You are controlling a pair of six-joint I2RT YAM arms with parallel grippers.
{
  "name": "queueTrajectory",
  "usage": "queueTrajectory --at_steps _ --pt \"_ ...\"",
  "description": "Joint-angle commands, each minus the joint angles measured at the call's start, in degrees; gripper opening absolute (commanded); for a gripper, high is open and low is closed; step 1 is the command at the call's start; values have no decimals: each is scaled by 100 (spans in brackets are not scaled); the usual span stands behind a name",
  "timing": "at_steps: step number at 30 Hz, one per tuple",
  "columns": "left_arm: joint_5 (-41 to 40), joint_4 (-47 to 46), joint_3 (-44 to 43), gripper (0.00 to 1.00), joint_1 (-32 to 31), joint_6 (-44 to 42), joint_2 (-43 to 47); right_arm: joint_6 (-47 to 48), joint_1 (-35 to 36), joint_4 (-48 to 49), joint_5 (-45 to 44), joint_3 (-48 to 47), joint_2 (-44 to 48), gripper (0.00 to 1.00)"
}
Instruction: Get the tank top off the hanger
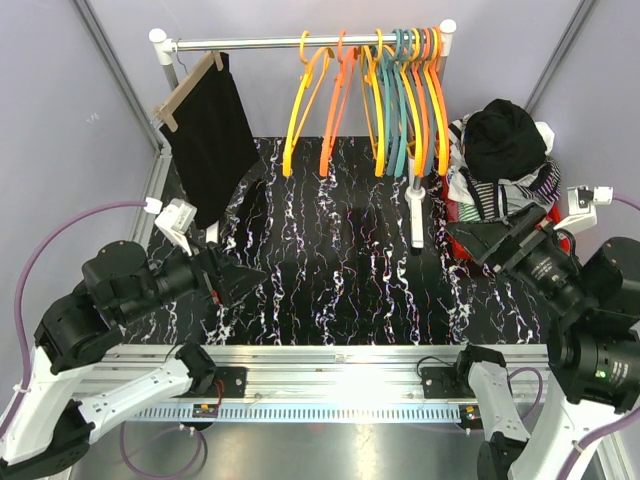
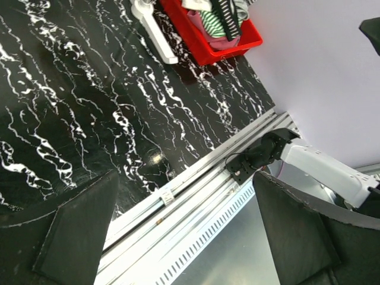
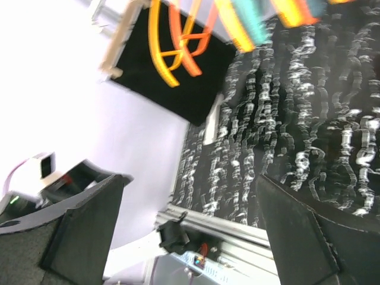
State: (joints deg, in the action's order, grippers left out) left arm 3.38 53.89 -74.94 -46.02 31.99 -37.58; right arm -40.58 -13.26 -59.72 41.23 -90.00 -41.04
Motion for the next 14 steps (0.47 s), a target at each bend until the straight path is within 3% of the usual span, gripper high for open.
queueTrajectory --at_steps 1,7,11,14 --pt "321 -414 -206 99 -12 9 58 -249 25 40 815 -421 -71 100" --pt "497 -862 40 99 -12 246 233 -924 68 540 1219 -950 -106 100" --pt "480 -1109 129 99 -12 413 339 -1952 261 1732 1580 -582 -37 100" --pt "558 -1117 102 99 -12 440 296 -2060 341 1920 1537 -431 43 100"
